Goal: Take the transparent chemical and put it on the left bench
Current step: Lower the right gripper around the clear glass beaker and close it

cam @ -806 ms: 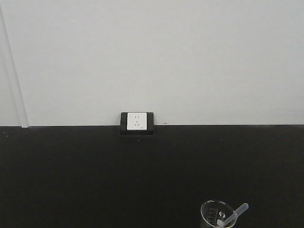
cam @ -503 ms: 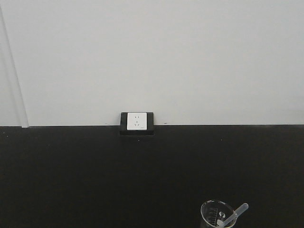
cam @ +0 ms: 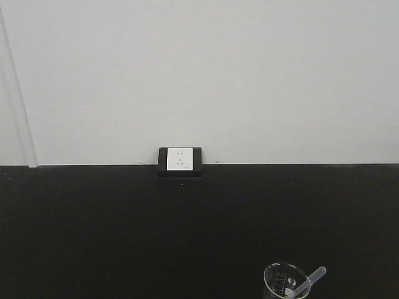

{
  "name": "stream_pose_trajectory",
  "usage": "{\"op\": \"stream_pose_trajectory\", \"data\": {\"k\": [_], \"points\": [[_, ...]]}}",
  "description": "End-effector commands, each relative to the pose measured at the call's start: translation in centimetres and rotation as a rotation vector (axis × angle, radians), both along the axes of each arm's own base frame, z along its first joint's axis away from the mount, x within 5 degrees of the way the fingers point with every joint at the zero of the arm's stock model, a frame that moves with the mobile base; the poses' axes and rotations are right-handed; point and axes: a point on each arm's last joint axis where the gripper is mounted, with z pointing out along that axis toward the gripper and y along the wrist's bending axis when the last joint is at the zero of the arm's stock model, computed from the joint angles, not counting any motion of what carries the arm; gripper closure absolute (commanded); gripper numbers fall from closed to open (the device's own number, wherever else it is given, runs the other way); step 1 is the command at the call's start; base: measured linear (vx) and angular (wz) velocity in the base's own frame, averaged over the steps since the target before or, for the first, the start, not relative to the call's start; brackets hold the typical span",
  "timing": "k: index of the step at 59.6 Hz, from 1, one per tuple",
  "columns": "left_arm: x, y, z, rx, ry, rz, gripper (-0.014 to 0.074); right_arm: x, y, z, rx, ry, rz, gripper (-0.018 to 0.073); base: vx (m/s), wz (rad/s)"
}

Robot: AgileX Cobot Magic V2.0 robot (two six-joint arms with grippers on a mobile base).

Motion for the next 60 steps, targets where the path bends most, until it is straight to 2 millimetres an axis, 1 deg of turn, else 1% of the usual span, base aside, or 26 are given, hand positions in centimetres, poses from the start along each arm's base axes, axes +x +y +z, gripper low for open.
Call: {"op": "stream_pose_trajectory", "data": {"k": [1,5,7,13,20,23,25,33,40,44,52,60], "points": [[-0.1,0.0,0.3,-0.014,-0.081,-0.001,0.06,-0.5,-0.7,3.5,0.132,-0.044,-0.005,0.0562,0.0,0.0],[-0.1,0.0,0.3,-0.014,-0.081,-0.001,0.06,-0.1,-0.7,5.4,0.125,0.009,-0.015,0.0562,0.0,0.0],[-0.1,0.0,0.3,-0.014,-0.081,-0.001,0.06,0.2,-0.6,6.3,0.087,0.021,-0.032,0.0562,0.0,0.0],[-0.1,0.0,0.3,-0.014,-0.081,-0.001,0.06,1.8,-0.1,9.6,0.023,0.073,-0.06,0.0562,0.0,0.0],[-0.1,0.0,0.3,-0.014,-0.081,-0.001,0.06,4.5,0.7,12.5,-0.02,0.135,-0.076,0.0562,0.0,0.0],[-0.1,0.0,0.3,-0.014,-0.081,-0.001,0.06,6.0,1.1,13.2,-0.017,0.172,-0.076,0.0562,0.0,0.0],[-0.1,0.0,0.3,-0.014,-0.081,-0.001,0.06,6.7,1.3,13.8,-0.011,0.18,-0.075,0.0562,0.0,0.0],[-0.1,0.0,0.3,-0.014,-0.081,-0.001,0.06,9.0,2.0,14.6,-0.006,0.222,-0.077,0.0562,0.0,0.0],[-0.1,0.0,0.3,-0.014,-0.081,-0.001,0.06,10.4,2.3,14.2,0.007,0.262,-0.084,0.0561,0.0,0.0],[-0.1,0.0,0.3,-0.014,-0.081,-0.001,0.06,10.9,2.4,13.8,0.021,0.287,-0.081,0.0559,0.0,0.0],[-0.1,0.0,0.3,-0.014,-0.081,-0.001,0.06,11.6,2.7,13.4,-0.005,0.309,-0.085,0.054,0.0,0.0],[-0.1,0.0,0.3,-0.014,-0.081,-0.001,0.06,11.9,2.8,13.1,-0.039,0.318,-0.094,0.0463,0.0,0.0]]}}
